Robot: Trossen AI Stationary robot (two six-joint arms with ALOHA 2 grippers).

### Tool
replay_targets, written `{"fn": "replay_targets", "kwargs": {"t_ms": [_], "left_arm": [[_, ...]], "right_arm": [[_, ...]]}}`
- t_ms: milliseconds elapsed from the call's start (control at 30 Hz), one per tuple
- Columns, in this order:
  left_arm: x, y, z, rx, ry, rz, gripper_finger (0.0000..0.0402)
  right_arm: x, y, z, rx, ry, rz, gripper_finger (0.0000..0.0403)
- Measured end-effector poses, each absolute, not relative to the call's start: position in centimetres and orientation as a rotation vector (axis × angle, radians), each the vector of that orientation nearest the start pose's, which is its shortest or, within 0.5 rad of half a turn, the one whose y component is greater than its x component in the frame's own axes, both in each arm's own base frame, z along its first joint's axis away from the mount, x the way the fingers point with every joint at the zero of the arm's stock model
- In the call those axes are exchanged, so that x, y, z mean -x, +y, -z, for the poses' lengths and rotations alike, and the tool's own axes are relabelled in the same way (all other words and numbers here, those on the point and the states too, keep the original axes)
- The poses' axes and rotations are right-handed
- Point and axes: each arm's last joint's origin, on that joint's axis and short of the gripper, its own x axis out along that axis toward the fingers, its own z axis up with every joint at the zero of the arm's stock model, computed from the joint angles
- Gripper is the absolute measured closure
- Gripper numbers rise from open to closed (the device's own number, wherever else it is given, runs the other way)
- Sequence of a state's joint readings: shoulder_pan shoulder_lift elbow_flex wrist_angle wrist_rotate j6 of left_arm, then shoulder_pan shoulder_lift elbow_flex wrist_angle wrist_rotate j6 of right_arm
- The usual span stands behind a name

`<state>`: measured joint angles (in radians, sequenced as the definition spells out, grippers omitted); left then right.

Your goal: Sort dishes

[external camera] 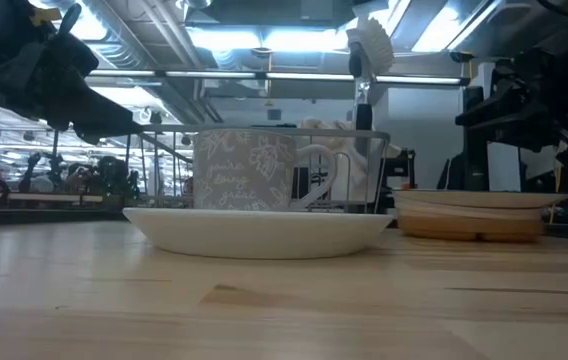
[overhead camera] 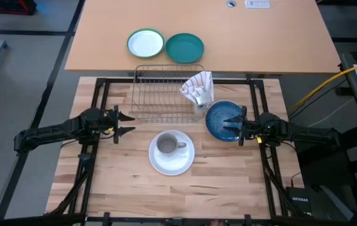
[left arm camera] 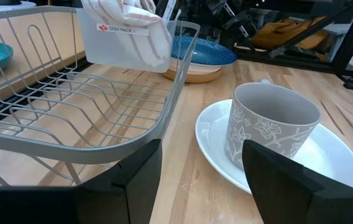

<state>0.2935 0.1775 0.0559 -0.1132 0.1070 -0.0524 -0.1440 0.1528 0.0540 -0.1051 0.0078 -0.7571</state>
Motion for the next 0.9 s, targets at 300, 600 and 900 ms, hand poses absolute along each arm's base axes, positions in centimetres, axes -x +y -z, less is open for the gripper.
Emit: {"fn": "replay_targets", "kwargs": {"t_ms": [300, 600, 900], "left_arm": [[-10.1, 2.7, -15.7, 0.099, 0.226, -0.192, 0.0189], [-10.1, 2.7, -15.8, 0.098, 0.225, -0.191, 0.0189], [-10.1, 2.7, -15.8, 0.098, 0.225, -0.191, 0.0189]], "right_arm": [[-10.2, -1.5, -16.0, 0.739, 0.251, 0.068, 0.0251], [-10.4, -2.0, -17.5, 1.017, 0.194, 0.285, 0.0251], [-10.4, -2.0, -18.0, 1.018, 0.143, 0.298, 0.0251]]}}
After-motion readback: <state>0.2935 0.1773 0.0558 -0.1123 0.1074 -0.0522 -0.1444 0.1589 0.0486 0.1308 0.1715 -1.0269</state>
